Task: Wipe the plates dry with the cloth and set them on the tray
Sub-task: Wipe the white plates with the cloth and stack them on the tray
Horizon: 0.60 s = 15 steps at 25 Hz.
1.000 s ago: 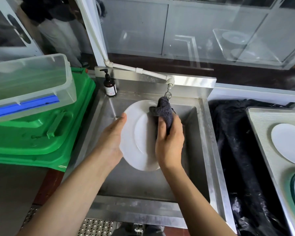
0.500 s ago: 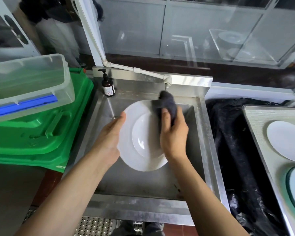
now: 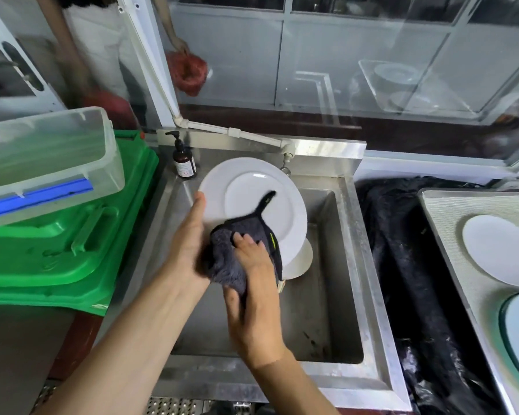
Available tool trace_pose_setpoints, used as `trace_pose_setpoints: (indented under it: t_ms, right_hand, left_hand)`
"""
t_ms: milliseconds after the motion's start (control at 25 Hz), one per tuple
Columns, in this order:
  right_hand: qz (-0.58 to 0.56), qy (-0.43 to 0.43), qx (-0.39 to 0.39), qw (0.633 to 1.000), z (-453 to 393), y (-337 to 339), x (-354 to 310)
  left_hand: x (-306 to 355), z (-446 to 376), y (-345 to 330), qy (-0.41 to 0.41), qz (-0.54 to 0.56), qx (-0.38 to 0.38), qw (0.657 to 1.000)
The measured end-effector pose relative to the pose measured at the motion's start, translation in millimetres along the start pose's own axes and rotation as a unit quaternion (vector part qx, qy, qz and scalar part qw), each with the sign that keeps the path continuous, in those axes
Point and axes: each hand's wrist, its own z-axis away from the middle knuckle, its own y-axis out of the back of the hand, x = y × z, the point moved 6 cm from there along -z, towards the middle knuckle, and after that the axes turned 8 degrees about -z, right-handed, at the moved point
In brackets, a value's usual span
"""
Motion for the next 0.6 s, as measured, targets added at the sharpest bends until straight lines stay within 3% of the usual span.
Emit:
trace_pose_setpoints:
  t_ms: [80, 160, 240, 320, 400, 520, 600]
  right_hand:
    - [0.019, 0.033, -0.039, 0.999, 1, 4, 2]
    - [0.014, 0.008, -0.037, 0.999, 10, 17, 13]
    - [-0.027, -0.119, 0.039, 0.992, 20, 39, 33]
    - [-0.056, -0.262, 0.161, 0.950, 25, 64, 57]
    - [-0.038, -0.345, 0.249, 0.904, 24, 98, 88]
    - [0.029, -0.446, 0.246, 0.860, 25, 148, 130]
    - [0.079, -0.464, 0.228, 0.852, 33, 179, 147]
  left_hand:
    - [-3, 0, 0, 0.015, -0.012, -0.004, 1.000]
    - [3, -5, 5, -0.040, -0.011, 0.018, 0.999]
    - [15, -10, 0, -0.124, -0.036, -0.009, 0.992]
    - [17, -16, 0, -0.185, -0.091, -0.054, 0.977]
    - [11, -19, -6, -0.212, -0.120, -0.100, 0.965]
    - [-8, -21, -19, -0.189, -0.151, -0.092, 0.966]
    - [-28, -27, -22, -0.133, -0.137, -0.064, 0.979]
